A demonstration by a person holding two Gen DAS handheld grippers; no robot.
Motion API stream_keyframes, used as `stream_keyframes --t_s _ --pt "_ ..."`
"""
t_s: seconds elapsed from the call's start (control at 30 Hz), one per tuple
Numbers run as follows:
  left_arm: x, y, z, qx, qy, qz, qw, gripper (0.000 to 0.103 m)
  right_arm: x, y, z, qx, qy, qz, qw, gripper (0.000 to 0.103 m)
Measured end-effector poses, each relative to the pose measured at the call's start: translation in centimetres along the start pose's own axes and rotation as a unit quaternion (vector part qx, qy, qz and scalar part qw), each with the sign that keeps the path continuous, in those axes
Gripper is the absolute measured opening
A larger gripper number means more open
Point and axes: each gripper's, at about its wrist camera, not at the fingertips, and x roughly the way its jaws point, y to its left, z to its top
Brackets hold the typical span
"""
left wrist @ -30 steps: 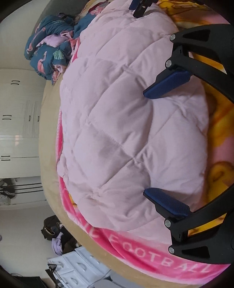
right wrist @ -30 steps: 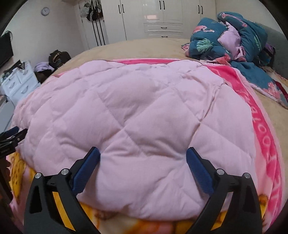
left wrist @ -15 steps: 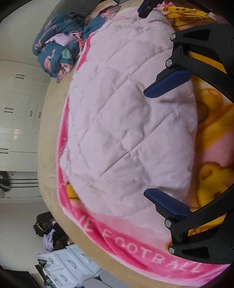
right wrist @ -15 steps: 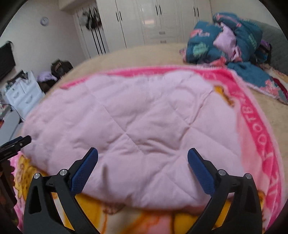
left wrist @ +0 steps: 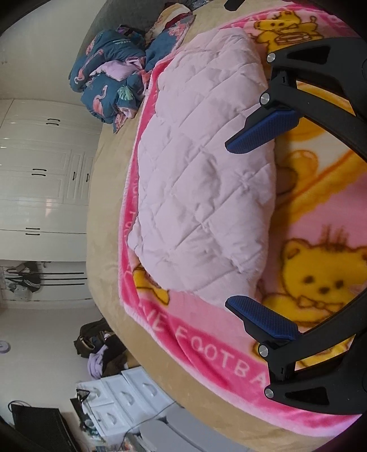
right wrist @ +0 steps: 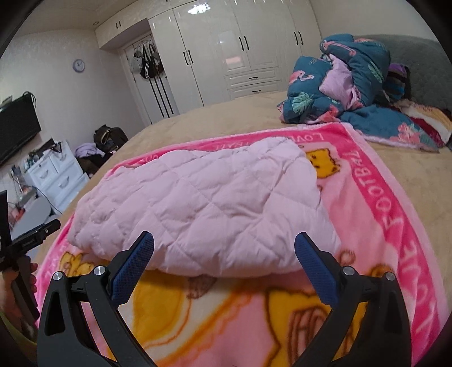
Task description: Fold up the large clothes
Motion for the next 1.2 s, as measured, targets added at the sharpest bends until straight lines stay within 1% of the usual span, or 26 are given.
stream_keyframes --t_s 0.2,0.27,0.5,0.6,0.9,1.1,1.2 --pt "-1.5 0.3 -1.6 -0.003 0.001 0.001 1.0000 0.095 -1.2 -0.1 -1.7 0.007 0.007 0.002 1.000 0.099" --pt "-1.6 0.3 -2.3 -0.003 0.007 0.006 1.0000 0.095 -1.4 -0.3 -2.3 0.010 0.011 -0.004 1.000 0.099" --pt "-1.0 0.6 -4.3 -0.013 0.032 0.005 0.9994 0.095 -1.1 -1.5 -4.3 0.035 0.033 -0.011 0.999 0.099" --pt "-0.3 0.8 -5.1 -0.015 0.043 0.010 0.9989 0.095 -0.8 -1.9 -5.1 0.044 0.039 -0.019 0.998 0.099" --pt "2.0 1.5 -6.4 -0.037 0.079 0.006 0.9962 0.095 1.7 -3.2 -7.0 0.079 0.072 -0.029 0.994 0.099" --pt "3.5 1.9 -6.8 -0.047 0.097 0.000 0.9941 0.095 3.4 -4.2 -7.5 0.121 0.084 -0.027 0.989 0.099" --pt "4.2 2.3 -6.9 -0.063 0.107 -0.010 0.9922 0.095 4.1 -4.8 -7.4 0.146 0.086 -0.017 0.985 0.099"
